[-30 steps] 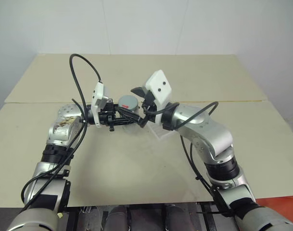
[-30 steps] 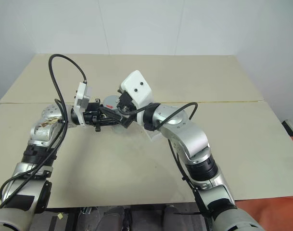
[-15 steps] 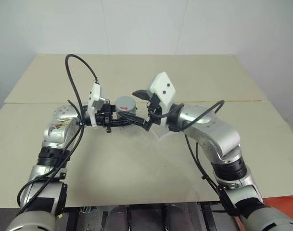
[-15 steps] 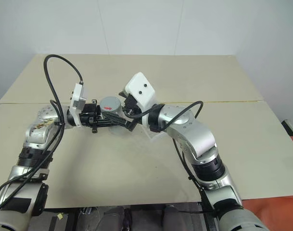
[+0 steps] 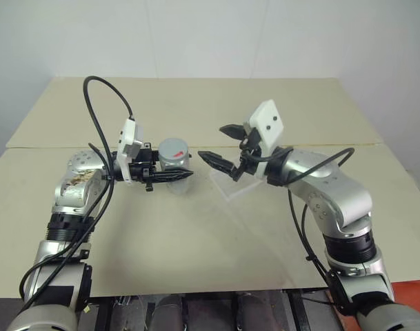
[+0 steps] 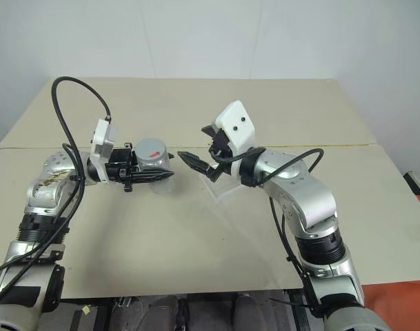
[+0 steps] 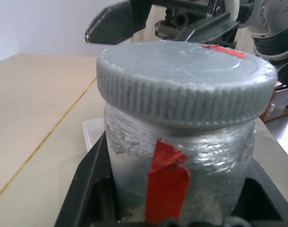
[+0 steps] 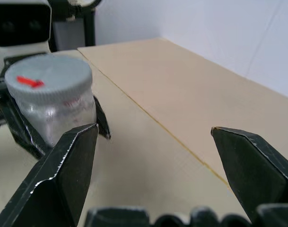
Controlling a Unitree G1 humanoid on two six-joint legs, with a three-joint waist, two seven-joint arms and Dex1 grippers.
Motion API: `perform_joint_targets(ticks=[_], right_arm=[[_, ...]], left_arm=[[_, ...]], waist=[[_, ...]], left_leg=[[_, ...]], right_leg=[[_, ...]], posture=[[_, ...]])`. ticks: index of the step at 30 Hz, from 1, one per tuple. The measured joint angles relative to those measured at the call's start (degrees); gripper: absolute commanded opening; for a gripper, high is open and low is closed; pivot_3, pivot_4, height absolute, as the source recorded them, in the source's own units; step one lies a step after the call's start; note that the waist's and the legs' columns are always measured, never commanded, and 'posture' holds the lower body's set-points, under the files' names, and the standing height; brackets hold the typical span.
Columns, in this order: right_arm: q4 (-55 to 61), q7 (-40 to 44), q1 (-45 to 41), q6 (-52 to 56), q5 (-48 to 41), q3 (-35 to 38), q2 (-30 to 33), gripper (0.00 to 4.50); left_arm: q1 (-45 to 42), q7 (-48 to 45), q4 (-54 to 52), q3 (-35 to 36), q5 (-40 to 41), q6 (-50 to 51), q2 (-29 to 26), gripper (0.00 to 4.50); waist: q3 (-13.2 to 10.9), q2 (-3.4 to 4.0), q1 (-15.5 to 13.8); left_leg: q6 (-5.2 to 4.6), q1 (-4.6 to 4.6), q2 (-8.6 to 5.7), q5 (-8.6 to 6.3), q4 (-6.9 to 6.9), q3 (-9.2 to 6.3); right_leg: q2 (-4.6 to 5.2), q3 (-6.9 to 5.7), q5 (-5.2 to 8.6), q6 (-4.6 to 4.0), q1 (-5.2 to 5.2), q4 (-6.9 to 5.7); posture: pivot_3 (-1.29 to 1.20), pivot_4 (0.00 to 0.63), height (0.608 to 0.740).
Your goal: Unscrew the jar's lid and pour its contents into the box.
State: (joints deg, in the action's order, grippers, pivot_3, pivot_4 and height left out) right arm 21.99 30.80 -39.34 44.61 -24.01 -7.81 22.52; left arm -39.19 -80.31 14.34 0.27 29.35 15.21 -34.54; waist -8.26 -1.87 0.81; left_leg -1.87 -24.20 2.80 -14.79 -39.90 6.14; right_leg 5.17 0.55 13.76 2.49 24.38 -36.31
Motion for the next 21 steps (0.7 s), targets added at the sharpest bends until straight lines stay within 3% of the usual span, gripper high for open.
perform_joint_targets(ticks=[9, 21], right_arm=[[3.93, 4.19, 0.46, 0.09, -4.49, 0.66, 1.83, 4.46], [1.78, -0.66, -5.02, 0.06, -2.23, -4.16, -6.29, 4.46]], left_arm=[[-0.01, -0.08, 0.17, -0.1, -0.2, -0.06, 0.82, 1.96], [-2.39, -0.1, 4.26, -1.2, -2.32, -1.68, 3.9, 1.96]], waist=[[0.0, 0.0, -0.07], [0.0, 0.0, -0.03]], left_leg=[[-0.23, 0.0, 0.0, -0.13, 0.0, -0.02], [0.05, 0.01, -0.02, 0.03, -0.01, 0.0]], right_leg=[[0.01, 0.0, 0.0, 0.0, -0.01, 0.02], [0.0, -0.01, 0.0, 0.0, -0.01, -0.01]], posture=[[0.0, 0.15, 0.74], [0.0, 0.15, 0.74]])
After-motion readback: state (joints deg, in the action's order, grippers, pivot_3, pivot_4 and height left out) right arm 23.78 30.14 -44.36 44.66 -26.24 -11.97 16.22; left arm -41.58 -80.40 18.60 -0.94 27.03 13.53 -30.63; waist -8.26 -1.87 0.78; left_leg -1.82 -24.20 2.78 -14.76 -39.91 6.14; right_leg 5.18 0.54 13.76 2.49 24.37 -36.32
